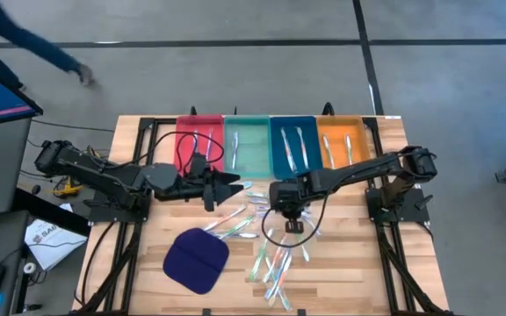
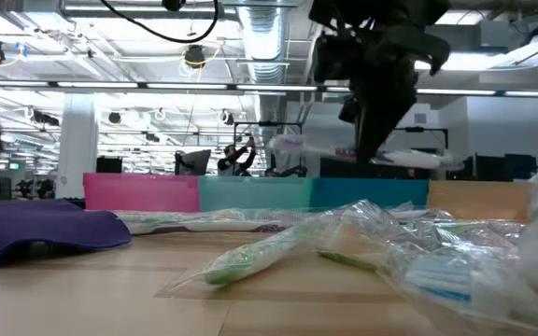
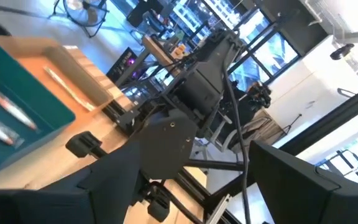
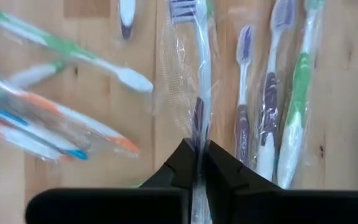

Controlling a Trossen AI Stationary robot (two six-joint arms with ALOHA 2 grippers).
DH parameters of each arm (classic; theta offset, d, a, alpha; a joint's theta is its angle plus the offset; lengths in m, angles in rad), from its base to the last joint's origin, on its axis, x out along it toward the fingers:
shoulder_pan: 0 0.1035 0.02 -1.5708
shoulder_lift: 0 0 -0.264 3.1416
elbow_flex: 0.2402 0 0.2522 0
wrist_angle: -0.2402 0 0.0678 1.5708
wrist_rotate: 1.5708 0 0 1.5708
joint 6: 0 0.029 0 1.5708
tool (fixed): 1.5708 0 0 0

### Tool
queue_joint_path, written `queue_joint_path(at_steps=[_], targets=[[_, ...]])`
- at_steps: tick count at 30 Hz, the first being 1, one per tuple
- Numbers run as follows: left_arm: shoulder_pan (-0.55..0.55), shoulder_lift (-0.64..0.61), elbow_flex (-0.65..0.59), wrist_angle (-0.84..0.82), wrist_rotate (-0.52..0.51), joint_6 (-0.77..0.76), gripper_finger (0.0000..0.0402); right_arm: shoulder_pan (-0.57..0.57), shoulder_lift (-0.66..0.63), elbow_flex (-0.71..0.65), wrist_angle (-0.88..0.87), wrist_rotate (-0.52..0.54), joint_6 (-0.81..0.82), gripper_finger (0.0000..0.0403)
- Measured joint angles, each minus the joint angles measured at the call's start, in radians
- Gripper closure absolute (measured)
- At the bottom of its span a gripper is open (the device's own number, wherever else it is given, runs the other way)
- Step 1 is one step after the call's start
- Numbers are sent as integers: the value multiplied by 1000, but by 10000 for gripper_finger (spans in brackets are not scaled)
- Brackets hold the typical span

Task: Pick & Place Toothbrushes
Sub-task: Put the purple toothbrush into the green bin

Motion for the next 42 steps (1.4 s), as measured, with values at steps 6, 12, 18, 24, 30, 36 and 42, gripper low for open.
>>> queue_joint_path(at_steps=[6, 12, 18, 24, 30, 36, 42], targets=[[0, -9, 0, 17, -5, 29, 105, -20, -44, 0, 6, -1, 50, 389], [0, -28, 2, 29, -17, 53, 105, -59, -96, 1, 23, -1, 93, 390], [0, -44, 1, 28, -18, 78, 105, -117, -154, 2, 82, -23, 148, 387], [1, -47, 1, 36, -20, 78, 105, -174, -203, 2, 131, -27, 188, 394], [1, -47, 1, 40, -20, 78, 105, -212, -243, 2, 208, -52, 249, 383], [1, -47, 1, 41, -20, 77, 105, -231, -285, 2, 304, -77, 304, 396], [1, -47, 1, 42, -9, 77, 105, -246, -319, 2, 401, -98, 393, 383]])
